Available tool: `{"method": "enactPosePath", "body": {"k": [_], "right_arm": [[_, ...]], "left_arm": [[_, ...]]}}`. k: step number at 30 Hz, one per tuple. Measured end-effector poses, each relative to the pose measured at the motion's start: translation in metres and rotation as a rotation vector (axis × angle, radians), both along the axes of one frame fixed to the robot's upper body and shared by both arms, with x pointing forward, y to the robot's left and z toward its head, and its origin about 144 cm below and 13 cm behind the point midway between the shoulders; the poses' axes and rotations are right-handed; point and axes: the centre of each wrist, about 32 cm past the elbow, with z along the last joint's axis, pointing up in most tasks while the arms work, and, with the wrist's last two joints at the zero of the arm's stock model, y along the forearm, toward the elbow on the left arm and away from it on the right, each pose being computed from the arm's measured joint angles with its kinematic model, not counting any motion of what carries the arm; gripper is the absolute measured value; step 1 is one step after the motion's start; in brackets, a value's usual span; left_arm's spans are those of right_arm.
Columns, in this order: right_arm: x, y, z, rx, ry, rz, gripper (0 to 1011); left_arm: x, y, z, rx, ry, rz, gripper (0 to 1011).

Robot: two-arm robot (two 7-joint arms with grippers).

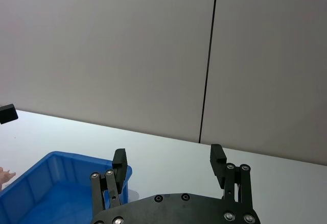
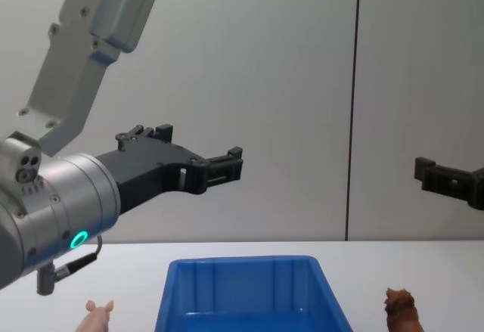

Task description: Pick up the two dolls from the table and place them into the box.

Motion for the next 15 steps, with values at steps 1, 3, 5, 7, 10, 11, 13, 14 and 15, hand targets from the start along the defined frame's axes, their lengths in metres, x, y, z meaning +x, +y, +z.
{"method": "enactPosePath", "body": {"k": [1,3,5,7,10,11,13,14,15], "right_arm": [[0.0000,0.0000,0.0000,0.000,0.000,0.000,1001],[0.0000,0.0000,0.0000,0.000,0.000,0.000,1001],[0.0000,0.0000,0.0000,0.000,0.000,0.000,1001],[0.0000,0.0000,0.0000,0.000,0.000,0.000,1001],[-0.0005,-0.0009,-0.0006,-0.002,0.002,-0.002,1001],[-0.0008,-0.0014,-0.0008,-0.003,0.002,-0.004,1001],[-0.0021,-0.0033,-0.0014,-0.006,0.004,-0.015,1001],[-0.0028,-0.0041,-0.0016,-0.007,0.005,-0.018,1001],[-0.0045,-0.0063,-0.0022,-0.009,0.008,-0.030,1001]], "left_arm": [[0.0000,0.0000,0.0000,0.000,0.000,0.000,1001],[0.0000,0.0000,0.0000,0.000,0.000,0.000,1001],[0.0000,0.0000,0.0000,0.000,0.000,0.000,1001],[0.0000,0.0000,0.0000,0.000,0.000,0.000,1001],[0.0000,0.0000,0.0000,0.000,0.000,0.000,1001],[0.0000,0.0000,0.0000,0.000,0.000,0.000,1001],[0.0000,0.0000,0.0000,0.000,0.000,0.000,1001],[0.0000,0.0000,0.0000,0.000,0.000,0.000,1001],[0.0000,0.0000,0.0000,0.000,0.000,0.000,1001]]}}
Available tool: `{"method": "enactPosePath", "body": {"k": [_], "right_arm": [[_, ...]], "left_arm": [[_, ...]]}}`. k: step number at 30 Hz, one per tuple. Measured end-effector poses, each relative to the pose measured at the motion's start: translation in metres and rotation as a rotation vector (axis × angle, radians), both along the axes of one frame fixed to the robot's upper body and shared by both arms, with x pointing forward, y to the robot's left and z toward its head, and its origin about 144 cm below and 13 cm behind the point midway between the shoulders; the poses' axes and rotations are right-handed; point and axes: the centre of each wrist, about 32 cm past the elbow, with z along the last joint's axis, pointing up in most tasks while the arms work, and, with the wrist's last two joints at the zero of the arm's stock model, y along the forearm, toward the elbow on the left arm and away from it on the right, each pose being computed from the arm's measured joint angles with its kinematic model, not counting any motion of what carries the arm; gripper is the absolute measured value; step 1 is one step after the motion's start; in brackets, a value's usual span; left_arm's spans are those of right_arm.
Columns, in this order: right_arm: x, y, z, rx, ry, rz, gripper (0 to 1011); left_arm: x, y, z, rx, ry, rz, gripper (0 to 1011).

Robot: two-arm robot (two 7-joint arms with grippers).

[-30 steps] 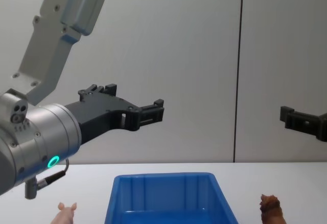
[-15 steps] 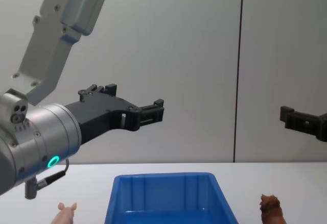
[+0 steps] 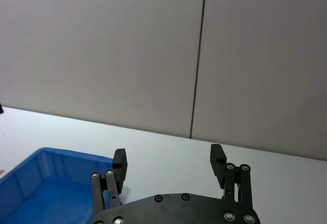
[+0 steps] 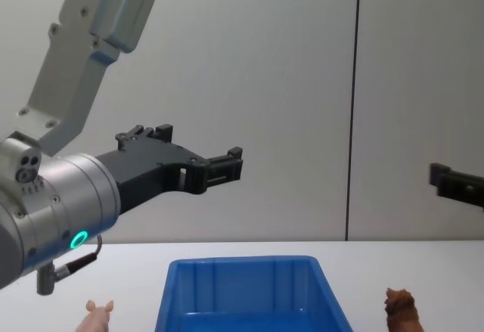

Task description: Pick up the two dolls from the table and place them into the box.

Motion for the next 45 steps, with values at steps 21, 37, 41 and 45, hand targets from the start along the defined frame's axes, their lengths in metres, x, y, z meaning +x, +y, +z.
{"method": "enactPosePath", "body": {"k": [21,37,41,45], "right_arm": [[-0.035,-0.034,-0.016,-0.091,0.148,-0.204,1001],[-0.036,-0.034,-0.033,-0.190,0.290,-0.148,1001],[-0.032,-0.032,-0.036,-0.201,0.308,-0.131,1001],[-0.027,-0.028,-0.041,-0.211,0.336,-0.131,1001]], "left_arm": [[0.000,0.000,0.000,0.000,0.000,0.000,1001],[0.000,0.000,0.000,0.000,0.000,0.000,1001],[0.000,0.000,0.000,0.000,0.000,0.000,1001],[0.000,0.000,0.000,0.000,0.000,0.000,1001]]}}
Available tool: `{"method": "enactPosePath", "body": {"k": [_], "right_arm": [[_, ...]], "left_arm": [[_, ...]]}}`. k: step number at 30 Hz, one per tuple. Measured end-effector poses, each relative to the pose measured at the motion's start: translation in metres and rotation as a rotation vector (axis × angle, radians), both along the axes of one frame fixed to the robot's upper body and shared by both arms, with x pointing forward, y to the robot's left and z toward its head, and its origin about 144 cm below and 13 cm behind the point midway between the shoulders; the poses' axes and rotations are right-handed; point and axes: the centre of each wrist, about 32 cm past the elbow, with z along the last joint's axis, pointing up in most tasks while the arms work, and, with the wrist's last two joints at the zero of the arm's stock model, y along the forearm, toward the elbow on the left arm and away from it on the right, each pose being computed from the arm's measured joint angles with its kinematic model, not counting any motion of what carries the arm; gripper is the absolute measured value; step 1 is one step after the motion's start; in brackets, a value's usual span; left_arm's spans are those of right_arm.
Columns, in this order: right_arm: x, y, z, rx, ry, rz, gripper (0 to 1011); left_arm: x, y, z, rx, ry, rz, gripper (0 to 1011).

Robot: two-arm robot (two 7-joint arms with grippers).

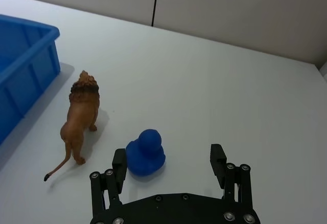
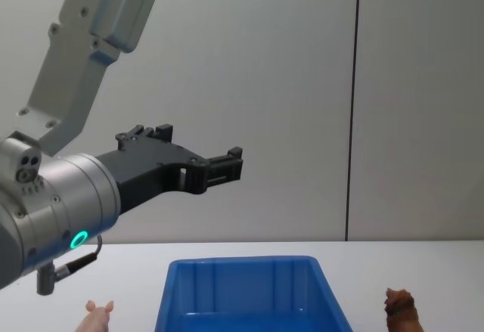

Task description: Pick up the two dolls from the table and place them into the box.

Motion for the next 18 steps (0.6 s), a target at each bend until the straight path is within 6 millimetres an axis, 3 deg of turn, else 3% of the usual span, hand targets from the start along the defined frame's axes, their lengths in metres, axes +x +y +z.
{"method": "enactPosePath", "body": {"k": [18], "right_arm": [[0.034,0.025,-0.020,-0.021,0.071,-0.007,1001]], "left_arm": [[0.000,0.000,0.000,0.000,0.000,0.000,1001]]}}
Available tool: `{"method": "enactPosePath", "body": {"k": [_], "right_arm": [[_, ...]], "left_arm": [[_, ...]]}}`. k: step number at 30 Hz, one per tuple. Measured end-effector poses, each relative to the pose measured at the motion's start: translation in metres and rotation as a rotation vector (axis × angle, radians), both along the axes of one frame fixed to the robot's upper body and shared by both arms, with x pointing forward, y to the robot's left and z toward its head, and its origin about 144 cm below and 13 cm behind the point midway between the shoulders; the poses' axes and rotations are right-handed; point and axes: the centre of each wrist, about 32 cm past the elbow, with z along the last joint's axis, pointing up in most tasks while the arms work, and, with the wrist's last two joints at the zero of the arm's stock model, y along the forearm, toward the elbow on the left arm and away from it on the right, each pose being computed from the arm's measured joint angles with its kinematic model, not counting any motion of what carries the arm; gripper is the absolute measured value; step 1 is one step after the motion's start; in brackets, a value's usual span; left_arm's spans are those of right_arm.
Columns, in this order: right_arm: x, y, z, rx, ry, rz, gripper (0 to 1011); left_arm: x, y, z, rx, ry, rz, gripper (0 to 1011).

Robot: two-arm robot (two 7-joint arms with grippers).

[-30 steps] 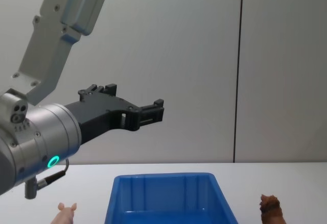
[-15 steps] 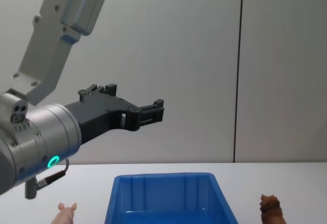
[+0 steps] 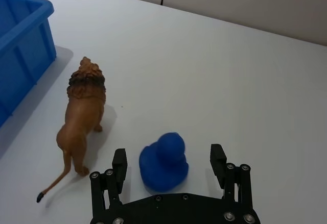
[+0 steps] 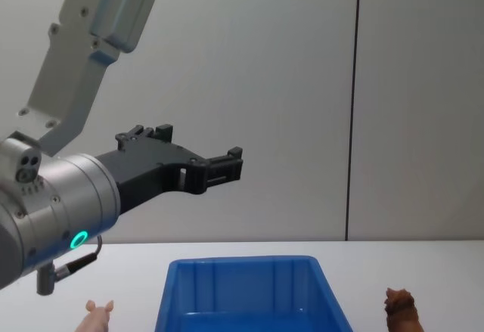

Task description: Pick up the two dolls from the table and place them into the box.

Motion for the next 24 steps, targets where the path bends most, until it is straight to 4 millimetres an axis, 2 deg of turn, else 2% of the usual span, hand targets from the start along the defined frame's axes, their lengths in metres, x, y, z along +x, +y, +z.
{"method": "enactPosePath", "body": {"k": [7,24], "right_arm": [[0.013,0.010,-0.005,0.003,0.019,0.022,1001],[0.025,0.020,-0.009,0.006,0.038,0.045,996]], "left_arm": [[0.000,0.000,0.000,0.000,0.000,0.000,1001],[0.000,0.000,0.000,0.000,0.000,0.000,1001]]}}
